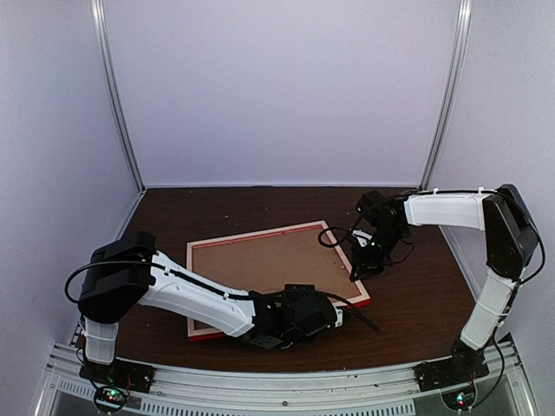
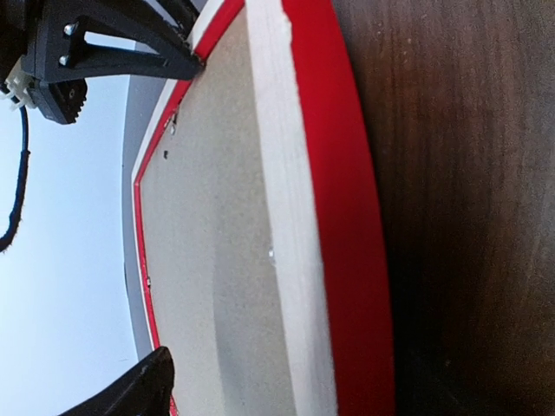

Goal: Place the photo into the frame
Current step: Pass from the right arm to the left

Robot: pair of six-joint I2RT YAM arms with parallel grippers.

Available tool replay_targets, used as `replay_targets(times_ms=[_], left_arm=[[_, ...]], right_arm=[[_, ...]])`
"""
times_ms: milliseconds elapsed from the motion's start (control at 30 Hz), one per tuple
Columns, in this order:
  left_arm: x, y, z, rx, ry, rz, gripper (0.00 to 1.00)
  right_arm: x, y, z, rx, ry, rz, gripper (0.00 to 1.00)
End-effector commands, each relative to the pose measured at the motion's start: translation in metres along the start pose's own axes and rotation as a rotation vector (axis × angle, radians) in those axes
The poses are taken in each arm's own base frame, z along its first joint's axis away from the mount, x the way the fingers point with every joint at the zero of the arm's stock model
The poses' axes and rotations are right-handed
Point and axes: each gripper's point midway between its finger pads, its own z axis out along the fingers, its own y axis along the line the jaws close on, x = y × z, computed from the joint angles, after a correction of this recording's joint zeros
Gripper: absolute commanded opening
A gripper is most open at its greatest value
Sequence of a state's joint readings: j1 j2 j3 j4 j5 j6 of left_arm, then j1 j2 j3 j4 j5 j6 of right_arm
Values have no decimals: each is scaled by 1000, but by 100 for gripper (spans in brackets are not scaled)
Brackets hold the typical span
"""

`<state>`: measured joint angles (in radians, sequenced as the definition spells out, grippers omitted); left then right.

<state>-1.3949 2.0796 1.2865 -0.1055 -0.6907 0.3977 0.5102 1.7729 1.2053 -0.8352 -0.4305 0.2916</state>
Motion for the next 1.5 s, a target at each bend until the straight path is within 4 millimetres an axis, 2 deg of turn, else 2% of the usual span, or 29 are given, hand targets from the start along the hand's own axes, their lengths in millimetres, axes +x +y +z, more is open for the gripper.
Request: replay_targets(times_ms=[0, 433, 667, 867, 1000, 1233, 1467], left_arm=[[11, 4, 7, -66, 45, 32, 89], [17, 7, 3, -68, 54, 15, 74], [19, 10, 1, -75, 71, 23, 50], [19, 17, -6, -77, 74, 10, 40], [18, 22, -12, -78, 67, -2, 39], [20, 20, -14, -63, 63, -3, 49], [23, 18, -14, -58, 64, -8, 52]], right_arm=[[-2, 25, -11, -113, -20, -40, 0], [-4, 30, -8, -139, -15, -47, 0], [-3, 32, -7, -144, -11, -44, 0], [-4, 33, -9, -145, -12, -42, 8], [-6, 34, -11, -143, -18, -43, 9], [-12, 37, -12, -153, -29, -41, 3], [-15, 36, -9, -148, -22, -39, 2]])
